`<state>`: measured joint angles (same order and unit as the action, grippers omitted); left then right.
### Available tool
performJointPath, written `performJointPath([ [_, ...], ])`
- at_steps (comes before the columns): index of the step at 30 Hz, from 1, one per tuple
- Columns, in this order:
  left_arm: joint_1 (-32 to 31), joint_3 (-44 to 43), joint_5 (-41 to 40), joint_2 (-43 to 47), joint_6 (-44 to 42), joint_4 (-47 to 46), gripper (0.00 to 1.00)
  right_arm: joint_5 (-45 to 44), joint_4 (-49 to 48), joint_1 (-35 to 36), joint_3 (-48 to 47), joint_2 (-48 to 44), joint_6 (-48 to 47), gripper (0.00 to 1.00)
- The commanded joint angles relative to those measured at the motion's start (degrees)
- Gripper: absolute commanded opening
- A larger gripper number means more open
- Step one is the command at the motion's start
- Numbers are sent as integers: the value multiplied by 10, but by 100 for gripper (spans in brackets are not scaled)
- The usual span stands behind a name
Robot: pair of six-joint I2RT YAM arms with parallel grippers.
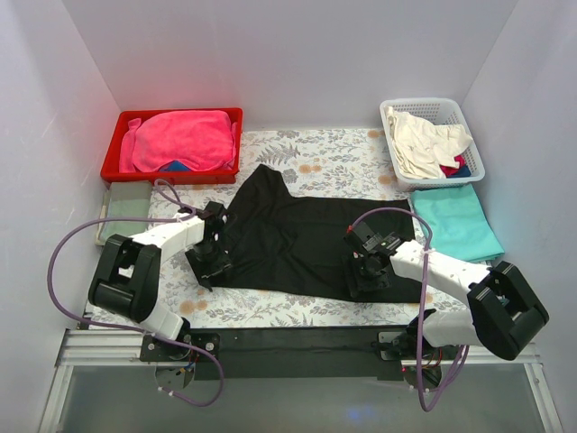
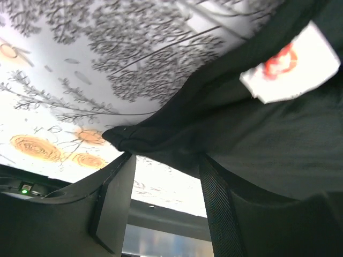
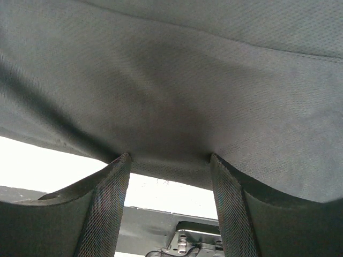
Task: Fold and stack the t-shirts
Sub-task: Fold the flattened tshirt in 1/3 of the way
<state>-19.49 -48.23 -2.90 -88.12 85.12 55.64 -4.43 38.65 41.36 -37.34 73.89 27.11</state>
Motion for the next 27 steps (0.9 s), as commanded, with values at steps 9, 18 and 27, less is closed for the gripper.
performJointPath([
  [9,-2,62,14,4,15,53,50,40,25,-1,12,3,16,65],
  [18,-2,39,15,59,22,138,50,99,94,-1,47,-77,40,64],
  [27,-2,-81,-32,73,26,179,50,65,136,-1,-6,-141,47,64],
])
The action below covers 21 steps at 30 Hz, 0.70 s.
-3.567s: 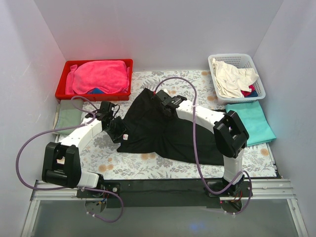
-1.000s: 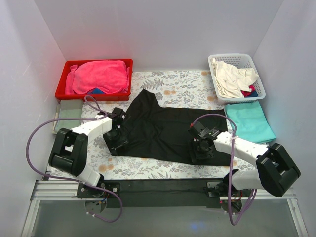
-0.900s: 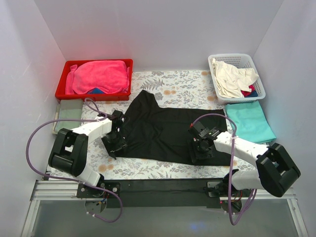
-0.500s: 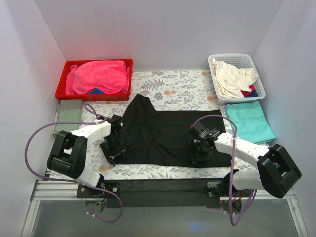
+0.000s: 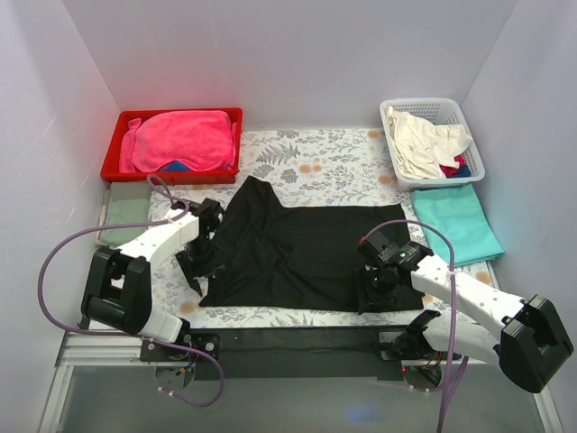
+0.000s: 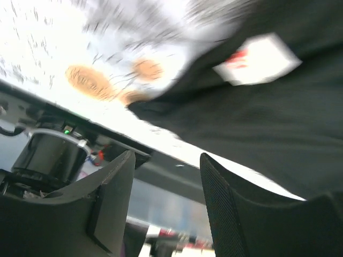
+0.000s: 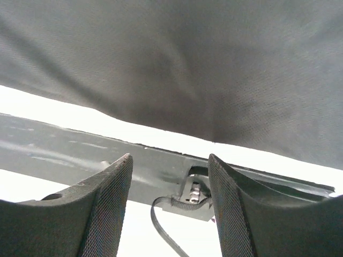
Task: Fold and stack the t-shirts
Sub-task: Fold the flattened tshirt in 1/3 of the way, then grap the side of the flattened tshirt furthest away from the robot with both arms
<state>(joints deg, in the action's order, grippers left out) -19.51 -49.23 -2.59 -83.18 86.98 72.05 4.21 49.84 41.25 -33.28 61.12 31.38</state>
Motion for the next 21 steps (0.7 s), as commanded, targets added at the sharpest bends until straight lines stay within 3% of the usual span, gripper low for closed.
performJointPath([
  [1,-2,-95,-42,17,3,7,50,-31,29,0,-62,-12,1,64],
  [5,-1,-214,-63,-26,-30,-55,50,-103,30,1,-137,12,-16,64],
  [11,-1,-314,-80,-151,-106,-168,47,-173,2,-5,-220,93,-51,64],
  [16,-1,-396,-91,-217,-200,-269,45,-168,-52,-20,-253,135,-67,64],
  [21,-2,-462,-101,-275,-254,-300,44,-150,-84,-24,-231,148,-68,63],
])
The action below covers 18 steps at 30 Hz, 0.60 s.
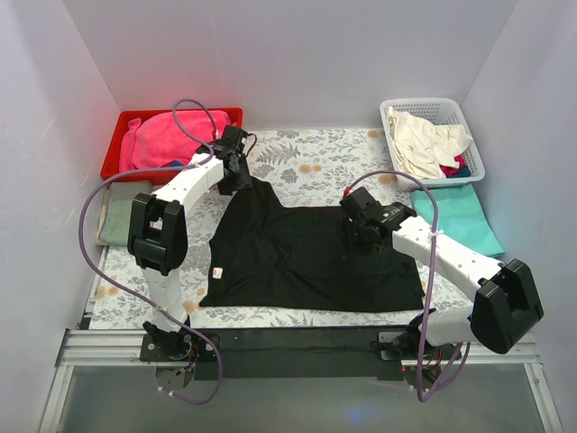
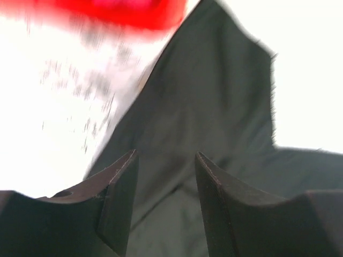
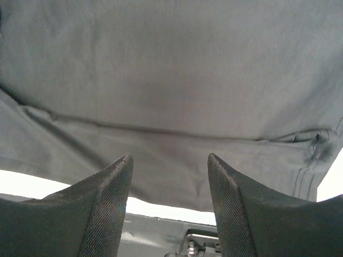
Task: Fold and stack the t-shirts
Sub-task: Grap the side of the flattened tshirt furthest away from the robot with both arms
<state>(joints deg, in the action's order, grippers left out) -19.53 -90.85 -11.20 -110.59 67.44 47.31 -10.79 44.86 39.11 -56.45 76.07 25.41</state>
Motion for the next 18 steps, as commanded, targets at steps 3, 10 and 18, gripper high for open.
performJointPath([
  [3,-6,-56,-7,-8,-100,-100,43,10,-51,-4,11,0,-6,63],
  [10,-6,-107,35,-69,-185,-156,41,9,-64,-5,4,12,-19,62],
  [18,-5,-190,11,-162,-192,-143,41,19,-73,-7,3,18,-21,61],
])
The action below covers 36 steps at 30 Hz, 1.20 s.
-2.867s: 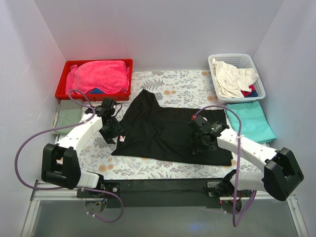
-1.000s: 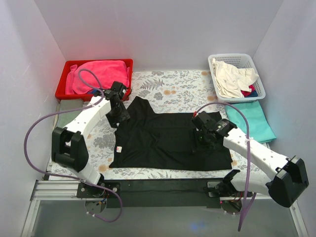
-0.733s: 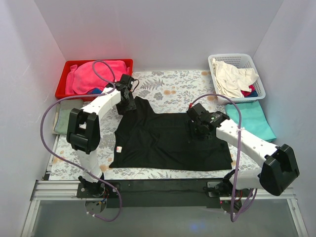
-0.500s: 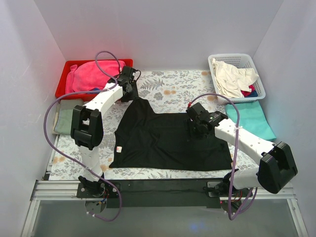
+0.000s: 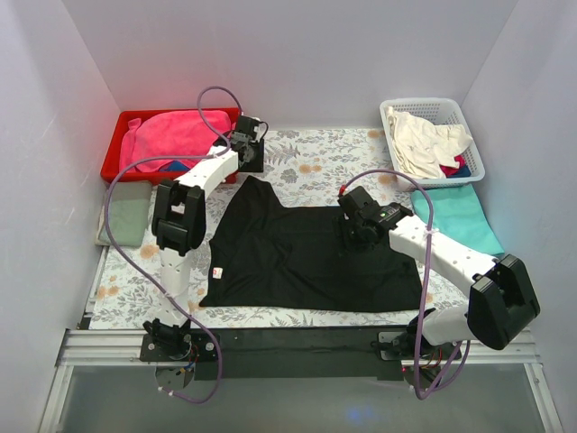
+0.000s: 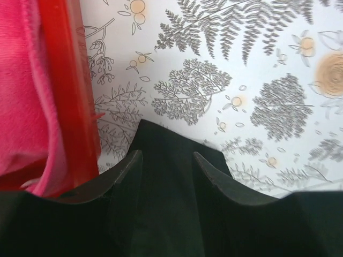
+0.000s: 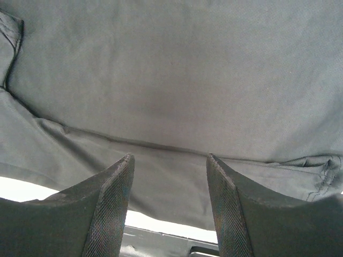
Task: Fold and stack the t-shirts
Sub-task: Grap the side of the flattened tshirt furthest away from the robot with both arms
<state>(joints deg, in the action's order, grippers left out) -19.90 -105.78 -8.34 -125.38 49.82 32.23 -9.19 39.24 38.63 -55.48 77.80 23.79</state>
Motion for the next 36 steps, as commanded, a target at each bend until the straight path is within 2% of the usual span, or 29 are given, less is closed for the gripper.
performJointPath([
  [1,-1,-44,-39,-22,-10,15,41,3,-18,-3,-6,0,-4,61],
  [7,-1,-54,-83,-57,-7,16,41,8,-23,-4,-2,5,3,61],
  [15,0,-43,-77,-76,4,18,42,9,-24,-4,-2,13,9,61],
  [26,8,-79,-55,-125,19,35,39,6,-22,-5,5,16,16,60],
  [30,13,-81,-61,-129,21,39,30,-3,-20,-5,4,15,19,59],
  [32,15,-85,-61,-130,22,42,19,-8,-19,-6,-2,17,19,60],
  [36,15,-83,-69,-129,20,45,5,-14,-15,-7,-14,25,14,59],
])
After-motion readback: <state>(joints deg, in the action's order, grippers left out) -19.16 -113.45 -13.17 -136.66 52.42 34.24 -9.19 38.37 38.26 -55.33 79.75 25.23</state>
